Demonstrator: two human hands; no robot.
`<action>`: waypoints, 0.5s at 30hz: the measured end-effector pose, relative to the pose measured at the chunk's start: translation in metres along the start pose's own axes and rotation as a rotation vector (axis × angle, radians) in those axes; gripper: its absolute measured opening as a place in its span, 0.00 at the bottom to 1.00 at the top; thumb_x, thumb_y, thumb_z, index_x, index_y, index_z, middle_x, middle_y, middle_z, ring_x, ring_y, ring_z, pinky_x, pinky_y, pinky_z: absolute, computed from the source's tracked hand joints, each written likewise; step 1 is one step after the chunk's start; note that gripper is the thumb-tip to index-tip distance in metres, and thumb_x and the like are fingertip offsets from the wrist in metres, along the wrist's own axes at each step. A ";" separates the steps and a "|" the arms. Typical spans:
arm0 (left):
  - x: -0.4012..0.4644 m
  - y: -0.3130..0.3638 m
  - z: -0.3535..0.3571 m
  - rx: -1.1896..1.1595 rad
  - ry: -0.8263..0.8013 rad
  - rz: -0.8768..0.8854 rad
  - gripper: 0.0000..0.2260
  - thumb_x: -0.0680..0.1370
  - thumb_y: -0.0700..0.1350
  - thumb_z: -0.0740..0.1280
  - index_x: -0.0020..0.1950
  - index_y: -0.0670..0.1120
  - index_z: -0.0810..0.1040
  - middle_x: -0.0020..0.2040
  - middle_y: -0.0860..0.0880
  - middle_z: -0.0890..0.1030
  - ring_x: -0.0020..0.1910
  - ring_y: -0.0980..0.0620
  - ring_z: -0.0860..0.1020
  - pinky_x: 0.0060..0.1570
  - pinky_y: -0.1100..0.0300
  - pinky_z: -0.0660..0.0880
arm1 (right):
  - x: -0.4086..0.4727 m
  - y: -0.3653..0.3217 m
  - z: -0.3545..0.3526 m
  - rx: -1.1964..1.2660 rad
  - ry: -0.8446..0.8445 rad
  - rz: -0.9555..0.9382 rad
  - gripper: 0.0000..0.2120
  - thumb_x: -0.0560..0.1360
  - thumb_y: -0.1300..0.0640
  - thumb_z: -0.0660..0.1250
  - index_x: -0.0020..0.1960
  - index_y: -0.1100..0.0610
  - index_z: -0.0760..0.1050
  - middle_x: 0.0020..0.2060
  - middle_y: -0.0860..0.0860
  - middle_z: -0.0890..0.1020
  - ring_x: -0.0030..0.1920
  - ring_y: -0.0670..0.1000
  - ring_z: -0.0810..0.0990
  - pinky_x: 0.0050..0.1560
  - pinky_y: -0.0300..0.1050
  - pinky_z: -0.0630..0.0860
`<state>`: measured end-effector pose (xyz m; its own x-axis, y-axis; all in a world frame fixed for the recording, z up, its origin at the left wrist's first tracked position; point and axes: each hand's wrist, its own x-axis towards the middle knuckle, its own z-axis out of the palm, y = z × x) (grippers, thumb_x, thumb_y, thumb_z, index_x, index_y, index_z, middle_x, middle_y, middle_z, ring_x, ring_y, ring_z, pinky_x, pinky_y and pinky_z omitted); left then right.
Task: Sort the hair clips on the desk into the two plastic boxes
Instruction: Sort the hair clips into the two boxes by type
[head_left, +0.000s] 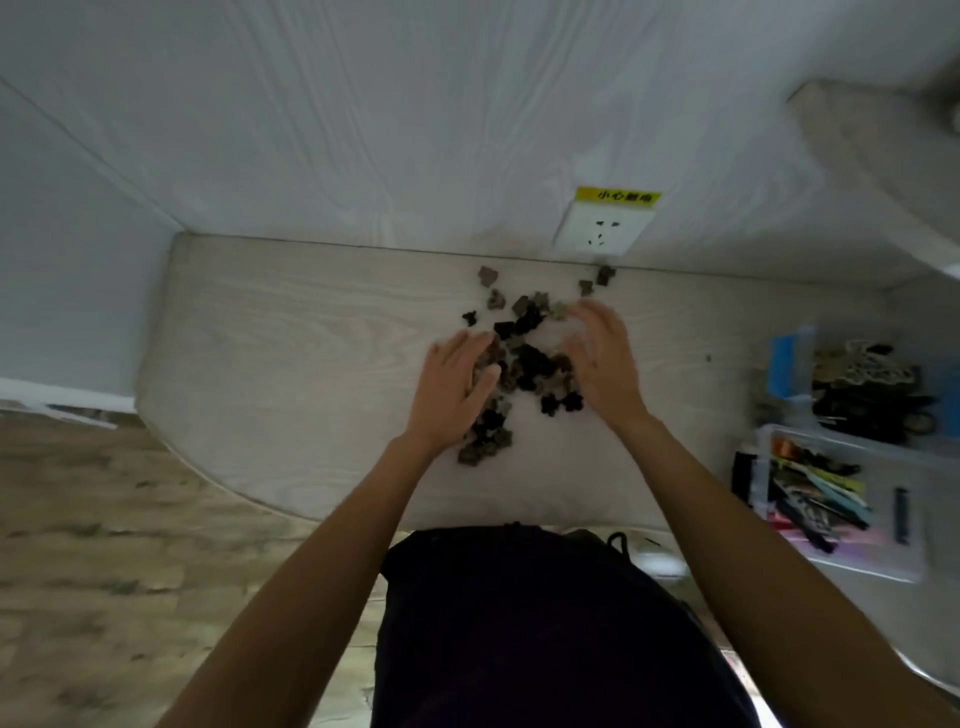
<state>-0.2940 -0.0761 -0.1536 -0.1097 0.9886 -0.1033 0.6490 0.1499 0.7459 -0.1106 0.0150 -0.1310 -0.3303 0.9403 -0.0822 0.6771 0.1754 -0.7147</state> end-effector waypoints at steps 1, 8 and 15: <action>0.006 0.001 -0.005 0.004 0.031 0.021 0.25 0.78 0.57 0.49 0.70 0.46 0.67 0.70 0.45 0.69 0.72 0.48 0.63 0.73 0.50 0.54 | 0.012 0.001 -0.009 -0.031 0.055 0.047 0.19 0.77 0.53 0.57 0.67 0.57 0.67 0.68 0.58 0.65 0.69 0.56 0.62 0.68 0.42 0.56; 0.082 -0.001 -0.035 -0.003 0.057 -0.021 0.21 0.78 0.45 0.60 0.71 0.43 0.64 0.71 0.42 0.66 0.69 0.43 0.64 0.69 0.55 0.60 | 0.074 0.015 -0.013 -0.173 -0.090 0.120 0.19 0.75 0.52 0.60 0.62 0.60 0.74 0.63 0.60 0.73 0.62 0.62 0.71 0.65 0.53 0.67; 0.101 -0.002 -0.035 0.238 -0.202 0.042 0.23 0.76 0.54 0.53 0.68 0.48 0.69 0.67 0.47 0.72 0.68 0.46 0.65 0.65 0.53 0.63 | 0.017 -0.004 -0.006 0.026 -0.351 0.058 0.20 0.80 0.54 0.57 0.70 0.58 0.63 0.69 0.56 0.67 0.71 0.54 0.62 0.71 0.46 0.55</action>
<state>-0.3325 0.0232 -0.1430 0.0576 0.9733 -0.2222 0.8103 0.0844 0.5799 -0.1152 0.0319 -0.1251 -0.5009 0.7900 -0.3536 0.6861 0.1133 -0.7187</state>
